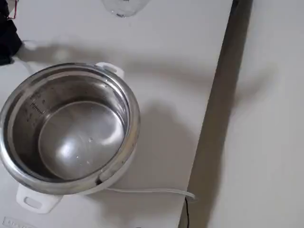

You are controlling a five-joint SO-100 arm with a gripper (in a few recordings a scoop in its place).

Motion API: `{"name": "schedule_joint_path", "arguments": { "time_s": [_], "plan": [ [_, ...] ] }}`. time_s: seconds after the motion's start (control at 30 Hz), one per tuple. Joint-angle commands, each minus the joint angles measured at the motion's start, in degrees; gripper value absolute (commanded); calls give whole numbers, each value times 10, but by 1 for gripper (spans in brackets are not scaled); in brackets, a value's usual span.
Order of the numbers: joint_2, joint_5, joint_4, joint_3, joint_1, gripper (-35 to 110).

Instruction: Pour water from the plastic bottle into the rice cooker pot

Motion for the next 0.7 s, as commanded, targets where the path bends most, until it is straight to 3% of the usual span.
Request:
{"name": "schedule_joint_path", "arguments": {
  "time_s": [0.0, 0.07, 0.37, 0.67],
  "plan": [
    [56, -70, -178, 88, 11, 4],
    [94, -128, -350, 243, 12, 4],
    [266, -126, -632, 712, -57, 4],
    [134, -111, -981, 946, -66, 4]
  ]
}}
